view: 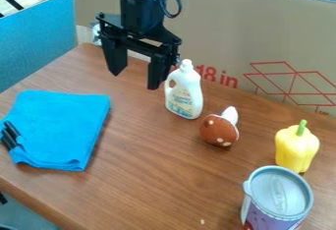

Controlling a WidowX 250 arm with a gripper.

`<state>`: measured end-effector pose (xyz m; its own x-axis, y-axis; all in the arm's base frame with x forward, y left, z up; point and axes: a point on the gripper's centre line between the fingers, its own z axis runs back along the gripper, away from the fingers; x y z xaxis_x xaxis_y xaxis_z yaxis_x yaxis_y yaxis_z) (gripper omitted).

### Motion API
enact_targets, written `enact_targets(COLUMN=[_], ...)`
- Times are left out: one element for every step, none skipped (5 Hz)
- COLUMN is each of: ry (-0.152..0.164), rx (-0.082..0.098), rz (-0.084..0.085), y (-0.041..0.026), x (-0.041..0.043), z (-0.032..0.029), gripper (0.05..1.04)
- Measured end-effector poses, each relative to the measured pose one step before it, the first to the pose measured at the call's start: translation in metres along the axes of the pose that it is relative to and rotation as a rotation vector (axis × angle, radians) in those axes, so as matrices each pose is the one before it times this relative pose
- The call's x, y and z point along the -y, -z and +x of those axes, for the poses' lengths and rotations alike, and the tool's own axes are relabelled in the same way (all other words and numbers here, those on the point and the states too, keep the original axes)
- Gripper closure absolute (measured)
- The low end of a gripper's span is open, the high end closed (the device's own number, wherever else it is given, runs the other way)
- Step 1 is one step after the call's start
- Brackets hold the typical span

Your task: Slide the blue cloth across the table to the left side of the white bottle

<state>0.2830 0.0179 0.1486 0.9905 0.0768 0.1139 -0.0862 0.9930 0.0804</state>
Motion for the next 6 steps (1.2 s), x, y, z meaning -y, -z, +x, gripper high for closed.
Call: enact_targets(ry=[0.0046,0.0337,-0.0714,-0.0759,-0.0395,-0.0297], rx=[-0.0295,0.0022,-0.0270,-0.0282,-0.0227,-0.1191], rz=[-0.0008,-0.0248,0.0229,0.0533,0.0273,0.0319], y=[0.00776,0.00614,0.01689,0.00995,0.01941,0.02695], x=[0.00011,-0.03663,-0.04427,-0.02891,-0.01316,-0.00211], z=[-0.00266,0.00092,-0.00393,0.00441,0.00036,-0.01071], gripper=[0.081,0.081,0.081,0.081,0.081,0.081])
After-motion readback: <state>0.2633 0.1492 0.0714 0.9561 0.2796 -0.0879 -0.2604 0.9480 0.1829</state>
